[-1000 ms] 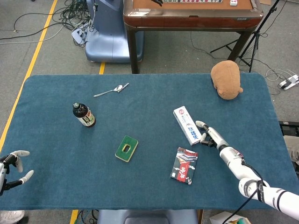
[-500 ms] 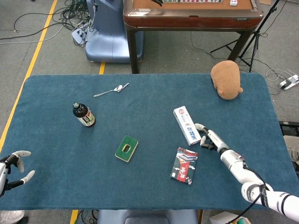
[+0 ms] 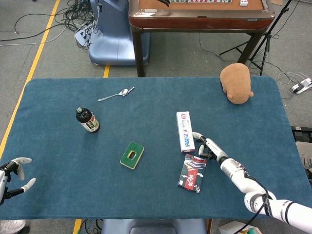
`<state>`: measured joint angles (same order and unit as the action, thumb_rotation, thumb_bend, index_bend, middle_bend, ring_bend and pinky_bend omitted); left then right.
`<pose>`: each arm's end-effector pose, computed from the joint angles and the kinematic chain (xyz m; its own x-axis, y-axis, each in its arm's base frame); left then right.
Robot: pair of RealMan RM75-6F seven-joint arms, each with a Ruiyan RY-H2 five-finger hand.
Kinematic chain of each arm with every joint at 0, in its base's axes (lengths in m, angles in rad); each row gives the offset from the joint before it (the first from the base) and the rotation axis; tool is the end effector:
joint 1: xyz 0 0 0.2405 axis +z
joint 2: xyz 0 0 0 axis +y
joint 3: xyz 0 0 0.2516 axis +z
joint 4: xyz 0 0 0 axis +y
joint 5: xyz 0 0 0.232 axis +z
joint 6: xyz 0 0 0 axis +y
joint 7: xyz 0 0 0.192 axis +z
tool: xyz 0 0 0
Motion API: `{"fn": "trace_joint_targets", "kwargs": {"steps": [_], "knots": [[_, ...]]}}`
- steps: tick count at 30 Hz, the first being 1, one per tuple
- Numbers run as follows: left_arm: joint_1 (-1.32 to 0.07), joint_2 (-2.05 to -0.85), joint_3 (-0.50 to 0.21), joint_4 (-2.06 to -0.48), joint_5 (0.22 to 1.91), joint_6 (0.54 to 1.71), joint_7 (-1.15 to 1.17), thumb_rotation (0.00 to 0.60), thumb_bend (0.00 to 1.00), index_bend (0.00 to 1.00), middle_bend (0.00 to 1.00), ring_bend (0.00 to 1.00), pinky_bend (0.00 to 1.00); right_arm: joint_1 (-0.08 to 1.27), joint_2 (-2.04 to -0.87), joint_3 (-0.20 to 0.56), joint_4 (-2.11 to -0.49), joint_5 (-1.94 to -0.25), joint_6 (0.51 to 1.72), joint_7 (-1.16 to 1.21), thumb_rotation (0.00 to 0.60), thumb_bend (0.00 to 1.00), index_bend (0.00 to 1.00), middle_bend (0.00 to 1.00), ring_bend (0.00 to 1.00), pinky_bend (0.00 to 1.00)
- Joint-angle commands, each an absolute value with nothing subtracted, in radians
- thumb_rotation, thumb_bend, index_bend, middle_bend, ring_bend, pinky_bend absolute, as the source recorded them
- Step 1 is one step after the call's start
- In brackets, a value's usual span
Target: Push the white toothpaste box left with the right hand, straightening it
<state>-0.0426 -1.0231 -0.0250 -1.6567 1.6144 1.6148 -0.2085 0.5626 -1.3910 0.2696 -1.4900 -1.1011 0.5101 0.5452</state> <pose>-0.2957 0.2099 0.1718 0.2454 -0.0684 0.9670 0.9627 -0.1001 -0.2514 -0.2266 -0.3624 -0.0537 -0.3952 -0.5885 0.7053 -0.9186 0.2563 -0.3008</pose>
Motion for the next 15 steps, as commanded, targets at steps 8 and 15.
{"fn": "trace_joint_targets", "kwargs": {"steps": [8, 15], "knots": [[-0.042, -1.022, -0.025, -1.657, 1.616, 1.617, -0.209, 0.600, 0.21, 0.37, 0.67, 0.56, 0.67, 0.601, -1.433, 0.271, -1.468, -1.082, 0.516, 0.528, 0.600, 1.00, 0.08, 0.08, 0.11, 0.27], [-0.042, -1.022, -0.026, -1.657, 1.614, 1.617, -0.209, 0.600, 0.21, 0.38, 0.67, 0.56, 0.67, 0.640, -1.462, 0.272, -1.469, -1.046, 0.513, 0.493, 0.600, 1.00, 0.08, 0.09, 0.11, 0.27]]}}
